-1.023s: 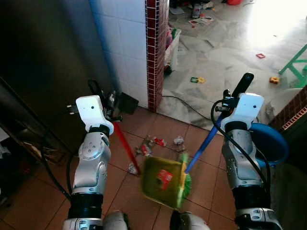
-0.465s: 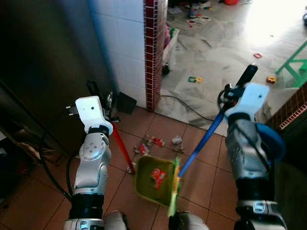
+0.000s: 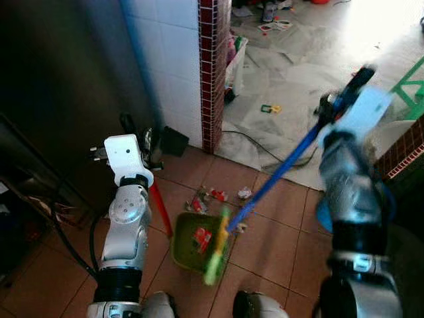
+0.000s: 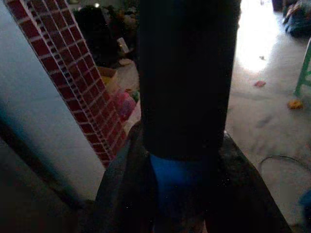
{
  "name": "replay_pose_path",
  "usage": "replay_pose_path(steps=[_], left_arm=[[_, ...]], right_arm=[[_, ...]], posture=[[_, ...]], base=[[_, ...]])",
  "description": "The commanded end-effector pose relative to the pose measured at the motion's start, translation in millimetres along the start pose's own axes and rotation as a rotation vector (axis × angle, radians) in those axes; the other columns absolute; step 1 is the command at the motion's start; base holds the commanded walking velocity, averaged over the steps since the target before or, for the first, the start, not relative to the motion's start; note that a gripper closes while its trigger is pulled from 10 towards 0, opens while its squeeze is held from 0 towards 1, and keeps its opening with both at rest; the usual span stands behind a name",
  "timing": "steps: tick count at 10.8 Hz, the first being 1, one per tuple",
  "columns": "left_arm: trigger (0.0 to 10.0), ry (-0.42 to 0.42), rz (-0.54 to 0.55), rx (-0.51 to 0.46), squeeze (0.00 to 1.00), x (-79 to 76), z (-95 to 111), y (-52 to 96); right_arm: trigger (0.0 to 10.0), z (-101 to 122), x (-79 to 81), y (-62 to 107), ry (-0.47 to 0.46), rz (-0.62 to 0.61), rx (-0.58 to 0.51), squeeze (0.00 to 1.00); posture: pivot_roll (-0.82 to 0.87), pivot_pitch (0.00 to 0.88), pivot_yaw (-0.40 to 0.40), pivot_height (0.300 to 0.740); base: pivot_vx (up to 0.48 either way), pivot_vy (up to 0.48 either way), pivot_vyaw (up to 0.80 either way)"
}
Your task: Sweep floor
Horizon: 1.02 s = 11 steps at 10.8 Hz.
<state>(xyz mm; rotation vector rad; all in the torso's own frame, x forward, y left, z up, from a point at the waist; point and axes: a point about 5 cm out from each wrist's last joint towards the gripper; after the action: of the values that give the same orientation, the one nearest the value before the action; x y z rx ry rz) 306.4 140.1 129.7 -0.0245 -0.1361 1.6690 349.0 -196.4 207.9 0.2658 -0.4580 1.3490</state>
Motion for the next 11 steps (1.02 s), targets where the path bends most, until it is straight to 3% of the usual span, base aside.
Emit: replay_pose_path(steps=[1,2,4,7,10,11], left_arm=[[10.0,0.017,-0.006,-0.034,0.0,-4.8,5,0.8],[10.0,0.013,-0.005,-0.033,0.0,-5.6,4,0.9],[10.0,0.014,-0.002,-0.033,0.0,-6.2,4,0.6],[10.0,0.012,0.001,-0.031,0.0,-5.7,3,0.1],[10.0,0.009,0.001,-0.032,0.0,-6.8,3,-0.8],[10.0,0.008,0.0,-0.031,0.0,-7.4,2,-0.7]], right_arm=[[10.0,13,11.3,-1.2,-0.121,0.029,-0.019,0.0],[10.0,15,11.6,-3.2,-0.206,0.006,0.0,0.0],[10.0,17,9.9,-4.3,-0.22,0.001,0.013,0.0],[10.0,36,26.7,-6.8,-0.175,0.168,-0.032,0.0],[10.0,52,40.9,-6.7,-0.316,0.266,-0.085,0.0],[10.0,58,41.5,-8.6,-0.325,0.279,-0.108,0.0]], posture=[[-0.02,0.045,-0.012,0.74],[-0.02,0.044,-0.013,0.74],[-0.02,0.042,-0.016,0.74],[-0.02,0.038,-0.015,0.74],[-0.03,0.032,-0.016,0.74],[-0.02,0.029,-0.017,0.74]], base=[[0.0,0.0,0.0],[0.0,0.0,0.0],[0.0,0.0,0.0],[0.0,0.0,0.0],[0.0,0.0,0.0],[0.0,0.0,0.0]])
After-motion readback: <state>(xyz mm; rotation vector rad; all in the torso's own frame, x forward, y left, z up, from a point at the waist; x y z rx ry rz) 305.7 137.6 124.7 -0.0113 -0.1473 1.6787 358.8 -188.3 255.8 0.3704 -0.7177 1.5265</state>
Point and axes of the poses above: a point about 5 cm out from each wrist's last joint towards the gripper, its own y axis pointing back from the gripper into the wrist, its own z axis along the axis of the wrist's last joint, x = y × z, and after that the axes turned 9 degrees about -y, right-handed
